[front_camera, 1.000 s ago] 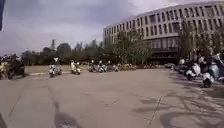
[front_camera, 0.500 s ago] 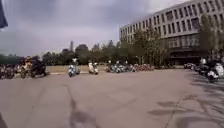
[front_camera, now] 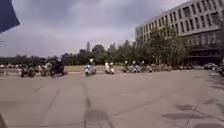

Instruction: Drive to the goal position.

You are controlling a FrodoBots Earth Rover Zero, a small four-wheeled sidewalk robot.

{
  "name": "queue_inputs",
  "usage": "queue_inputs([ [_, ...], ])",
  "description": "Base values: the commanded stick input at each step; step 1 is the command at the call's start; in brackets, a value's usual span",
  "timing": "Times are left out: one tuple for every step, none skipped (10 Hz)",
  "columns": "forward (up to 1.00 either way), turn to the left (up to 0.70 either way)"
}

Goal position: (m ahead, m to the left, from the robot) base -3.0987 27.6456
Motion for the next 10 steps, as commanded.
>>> queue_inputs([
  [0.00,0.70],
  [0.00,0.70],
  [0.00,0.70],
  [0.00,0.70],
  [0.00,0.70],
  [0.00,0.70],
  [0.00,0.70],
  [0.00,0.70],
  [0.00,0.70],
  [0.00,0.70],
])
